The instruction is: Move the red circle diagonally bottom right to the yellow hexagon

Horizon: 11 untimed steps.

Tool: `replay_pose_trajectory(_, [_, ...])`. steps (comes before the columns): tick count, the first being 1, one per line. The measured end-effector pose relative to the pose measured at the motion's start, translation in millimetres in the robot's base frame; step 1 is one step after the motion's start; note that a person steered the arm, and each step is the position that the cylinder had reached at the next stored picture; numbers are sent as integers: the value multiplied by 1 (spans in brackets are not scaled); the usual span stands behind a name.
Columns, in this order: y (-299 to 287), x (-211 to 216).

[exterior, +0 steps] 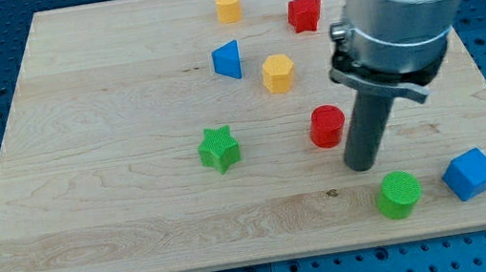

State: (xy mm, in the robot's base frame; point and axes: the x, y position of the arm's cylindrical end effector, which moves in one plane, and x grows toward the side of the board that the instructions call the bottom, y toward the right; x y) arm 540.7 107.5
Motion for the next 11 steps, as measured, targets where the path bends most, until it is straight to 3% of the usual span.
replay_pose_trajectory(3, [-57, 6])
replay_pose_trajectory(6, [-57, -30])
replay_pose_trajectory(11, [-32, -48])
